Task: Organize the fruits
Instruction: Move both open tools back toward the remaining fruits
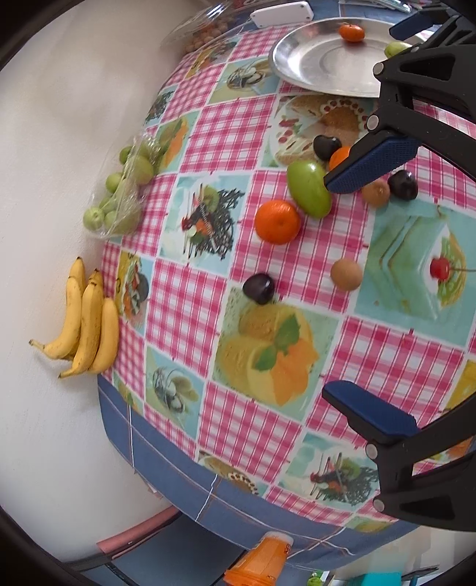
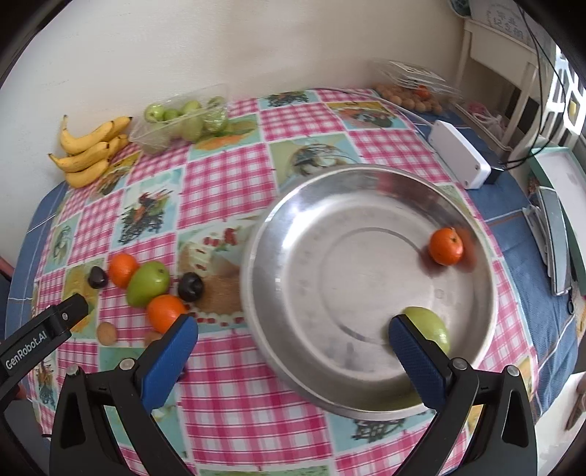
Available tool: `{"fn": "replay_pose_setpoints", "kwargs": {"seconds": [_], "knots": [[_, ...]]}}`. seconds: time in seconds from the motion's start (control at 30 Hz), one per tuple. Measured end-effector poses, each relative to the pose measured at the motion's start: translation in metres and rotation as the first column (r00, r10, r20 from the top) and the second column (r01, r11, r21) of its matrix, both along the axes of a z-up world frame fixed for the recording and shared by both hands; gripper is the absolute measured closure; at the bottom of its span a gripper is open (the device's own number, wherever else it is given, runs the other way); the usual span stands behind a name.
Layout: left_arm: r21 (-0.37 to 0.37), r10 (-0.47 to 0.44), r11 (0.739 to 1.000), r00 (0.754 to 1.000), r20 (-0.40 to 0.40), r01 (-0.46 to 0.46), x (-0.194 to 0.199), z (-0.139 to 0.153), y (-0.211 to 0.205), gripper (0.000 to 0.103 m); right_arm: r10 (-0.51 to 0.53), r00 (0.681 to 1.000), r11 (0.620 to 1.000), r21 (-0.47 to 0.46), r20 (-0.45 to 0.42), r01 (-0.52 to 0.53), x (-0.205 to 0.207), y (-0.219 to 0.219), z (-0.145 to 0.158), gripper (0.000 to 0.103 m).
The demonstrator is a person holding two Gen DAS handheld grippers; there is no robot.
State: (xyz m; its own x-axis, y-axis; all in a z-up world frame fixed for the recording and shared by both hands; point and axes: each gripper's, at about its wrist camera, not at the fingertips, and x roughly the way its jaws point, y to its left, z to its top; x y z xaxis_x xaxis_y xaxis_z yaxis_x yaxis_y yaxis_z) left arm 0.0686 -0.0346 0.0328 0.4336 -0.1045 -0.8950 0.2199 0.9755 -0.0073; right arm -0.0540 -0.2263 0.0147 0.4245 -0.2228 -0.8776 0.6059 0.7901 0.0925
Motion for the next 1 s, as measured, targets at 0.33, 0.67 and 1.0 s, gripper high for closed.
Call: {"fn": "replay_pose_setpoints", "kwargs": {"seconds": [0.33,0.67,1.0], "knots": [[-0.019,0.072,0.997,0.997,0.013,-0.072,0.019,0.008,0.043,0.0,0.126,0.991,0.991,0.04,0.034,-0.127,0.031,0.056,0.001,0.0],[-0.029,0.149,0.988,0.989,0.002,-0.149,0.035,0.007,0.083,0.0,0.227,0.973,0.97,0.078,0.034,-0.229,0.054,0.102,-0.006,0.0],[-0.041,0.155,0.987,0.988,-0.024,-0.155,0.039,-0.001,0.087,0.0,0.23,0.973,0.967,0.116,-0.002,-0.229,0.057,0.102,-0.021,0.0]]}}
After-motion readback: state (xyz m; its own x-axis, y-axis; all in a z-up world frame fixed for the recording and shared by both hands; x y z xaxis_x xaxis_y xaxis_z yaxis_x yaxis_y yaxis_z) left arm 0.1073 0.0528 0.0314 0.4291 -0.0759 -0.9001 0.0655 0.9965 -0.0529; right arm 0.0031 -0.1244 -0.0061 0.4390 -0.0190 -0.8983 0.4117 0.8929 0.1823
